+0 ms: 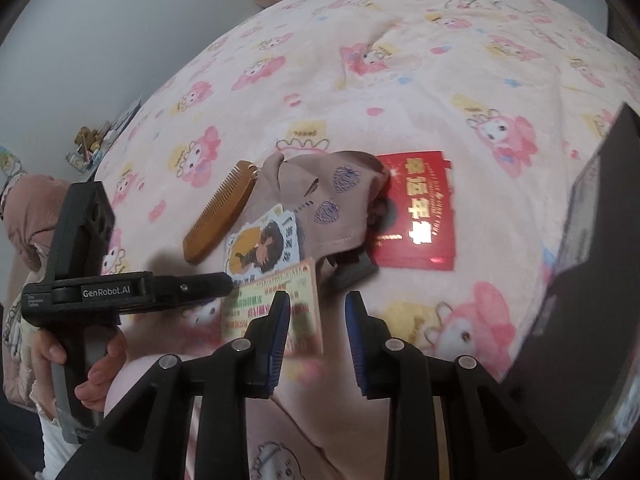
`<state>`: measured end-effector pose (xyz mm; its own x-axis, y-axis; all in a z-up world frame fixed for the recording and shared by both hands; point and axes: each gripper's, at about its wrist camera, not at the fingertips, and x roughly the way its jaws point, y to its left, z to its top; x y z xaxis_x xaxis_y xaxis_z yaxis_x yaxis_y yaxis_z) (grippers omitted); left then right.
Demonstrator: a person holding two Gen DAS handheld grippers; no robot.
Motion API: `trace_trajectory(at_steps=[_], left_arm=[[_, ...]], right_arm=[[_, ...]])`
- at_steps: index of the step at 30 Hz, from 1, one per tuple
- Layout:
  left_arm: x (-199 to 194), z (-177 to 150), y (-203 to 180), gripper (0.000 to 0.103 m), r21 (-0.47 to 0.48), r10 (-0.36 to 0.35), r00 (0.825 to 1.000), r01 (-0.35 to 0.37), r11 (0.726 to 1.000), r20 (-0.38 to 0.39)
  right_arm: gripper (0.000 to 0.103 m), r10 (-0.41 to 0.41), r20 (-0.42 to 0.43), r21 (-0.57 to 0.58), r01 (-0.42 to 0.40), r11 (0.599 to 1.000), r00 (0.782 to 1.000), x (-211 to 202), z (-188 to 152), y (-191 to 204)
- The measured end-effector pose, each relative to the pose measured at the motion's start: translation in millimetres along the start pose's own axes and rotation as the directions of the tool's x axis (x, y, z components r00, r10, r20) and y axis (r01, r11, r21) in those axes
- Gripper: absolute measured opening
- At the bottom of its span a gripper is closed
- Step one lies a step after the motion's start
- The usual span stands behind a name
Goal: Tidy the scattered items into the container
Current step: 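Carry the standee with the left tool into the black box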
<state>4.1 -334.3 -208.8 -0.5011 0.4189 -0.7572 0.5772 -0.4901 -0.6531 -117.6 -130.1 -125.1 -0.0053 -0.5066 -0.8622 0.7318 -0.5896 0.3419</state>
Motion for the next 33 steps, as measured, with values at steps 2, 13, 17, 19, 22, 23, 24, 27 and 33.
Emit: trace_trajectory(at_steps=[2, 13, 17, 19, 22, 23, 24, 27, 33], left_arm=[[8.2, 4.9, 3.5, 0.059, -0.013, -0.048, 0.999, 0.047, 0.999, -0.02], [-24.2, -29.7, -76.0, 0.054, 0.179, -0.021, 0.997, 0.006, 0.984, 0.08], [-33.6, -48.0, -114.6, 0.054, 0.27, -0.031, 0.995, 0.003, 0.963, 0.098], [-31.1, -55.8, -135.2, 0.054, 0.306, -0.036, 0.995, 0.007, 0.952, 0.091], [-18.9, -62.6, -174.7, 0.054, 0.356, -0.044, 0.996, 0.013, 0.934, 0.079], [-12.3, -64.6, -189.7, 0.054, 0.374, -0.045, 0.996, 0.014, 0.927, 0.074], [-6.9, -66.6, -202.4, 0.054, 0.392, -0.047, 0.996, 0.016, 0.92, 0.069], [11.1, -75.5, -235.8, 0.054, 0.431, -0.053, 0.998, 0.028, 0.902, 0.046], [49.5, -95.3, -282.7, 0.054, 0.49, -0.058, 0.998, 0.059, 0.87, -0.017]], right_arm=[[0.024, 0.011, -0.013, -0.006, -0.011, 1.0, 1.0, 11.2, 2.2, 0.5], [0.016, 0.012, 0.085, -0.021, -0.01, 1.0, 0.996, -40.2, -11.1, 10.2], [0.016, 0.009, 0.146, 0.009, -0.01, 1.0, 0.989, -85.6, -22.4, -0.5], [0.016, 0.0, 0.166, 0.029, -0.005, 1.0, 0.986, -104.5, -29.8, -9.1], [0.016, -0.03, 0.198, 0.056, 0.019, 0.998, 0.98, -129.9, -41.4, -22.1], [0.016, -0.039, 0.208, 0.064, 0.026, 0.998, 0.977, -136.5, -44.4, -27.3], [0.016, -0.048, 0.22, 0.073, 0.032, 0.997, 0.974, -146.1, -49.4, -34.4], [0.016, -0.078, 0.24, 0.092, 0.057, 0.994, 0.968, -166.3, -56.3, -54.7], [0.017, -0.161, 0.249, 0.142, 0.128, 0.981, 0.955, -192.9, -70.3, -105.5]])
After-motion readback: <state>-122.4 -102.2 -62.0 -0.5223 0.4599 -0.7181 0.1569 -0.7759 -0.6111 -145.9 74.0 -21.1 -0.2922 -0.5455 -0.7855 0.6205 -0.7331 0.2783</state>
